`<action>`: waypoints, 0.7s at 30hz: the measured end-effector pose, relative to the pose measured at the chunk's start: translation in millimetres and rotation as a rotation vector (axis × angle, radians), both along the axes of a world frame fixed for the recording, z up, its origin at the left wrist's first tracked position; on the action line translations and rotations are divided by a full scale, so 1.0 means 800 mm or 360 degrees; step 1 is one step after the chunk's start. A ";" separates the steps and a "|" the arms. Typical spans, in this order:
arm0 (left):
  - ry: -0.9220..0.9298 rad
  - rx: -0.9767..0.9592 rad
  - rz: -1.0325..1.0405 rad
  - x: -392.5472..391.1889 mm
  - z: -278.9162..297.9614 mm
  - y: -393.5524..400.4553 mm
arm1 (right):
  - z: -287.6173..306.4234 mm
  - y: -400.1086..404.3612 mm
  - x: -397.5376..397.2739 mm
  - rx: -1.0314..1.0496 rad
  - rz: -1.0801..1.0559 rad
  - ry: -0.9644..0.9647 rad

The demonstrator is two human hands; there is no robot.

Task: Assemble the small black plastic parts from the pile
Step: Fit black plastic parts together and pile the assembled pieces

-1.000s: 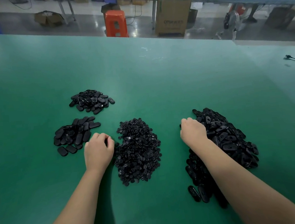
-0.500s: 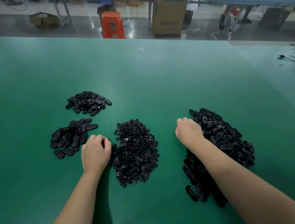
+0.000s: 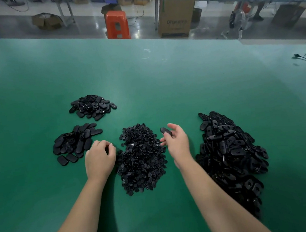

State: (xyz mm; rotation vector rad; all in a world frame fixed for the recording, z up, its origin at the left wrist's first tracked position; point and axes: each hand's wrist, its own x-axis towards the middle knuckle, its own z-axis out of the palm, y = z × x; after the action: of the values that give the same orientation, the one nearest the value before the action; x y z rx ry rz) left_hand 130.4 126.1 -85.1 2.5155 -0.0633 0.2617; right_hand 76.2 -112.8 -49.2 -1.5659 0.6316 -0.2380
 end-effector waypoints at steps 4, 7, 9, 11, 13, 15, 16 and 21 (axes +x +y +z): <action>0.0009 -0.0018 0.0004 0.000 0.001 -0.001 | -0.021 0.012 -0.011 0.0050 -0.0127 -0.0088; 0.0043 -0.0119 0.0027 0.001 0.002 0.002 | -0.033 0.016 -0.018 -0.0314 -0.0017 -0.0067; 0.0041 -0.0234 0.0051 0.002 0.003 0.005 | -0.037 0.019 -0.020 -0.0411 0.0002 -0.0108; 0.0035 -0.0361 0.0081 -0.001 0.006 0.007 | -0.038 0.021 -0.021 -0.0424 -0.0028 -0.0149; 0.0051 -0.0503 0.0132 -0.003 0.010 0.006 | -0.041 0.021 -0.020 -0.0416 -0.0042 -0.0167; 0.0087 -0.0610 0.0164 -0.004 0.012 0.005 | -0.042 0.020 -0.020 -0.0392 -0.0061 -0.0175; 0.0117 -0.0656 0.0170 -0.004 0.013 0.005 | -0.043 0.020 -0.020 -0.0376 -0.0074 -0.0180; 0.0317 -0.1119 0.0099 -0.001 0.035 -0.010 | -0.042 0.022 -0.020 -0.0300 -0.0116 -0.0190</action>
State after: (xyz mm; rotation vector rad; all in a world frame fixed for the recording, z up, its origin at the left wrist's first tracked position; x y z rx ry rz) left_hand 129.6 118.1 -57.4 1.8310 0.1614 0.0395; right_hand 60.1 -95.4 -83.2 -1.6968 0.5866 -0.4536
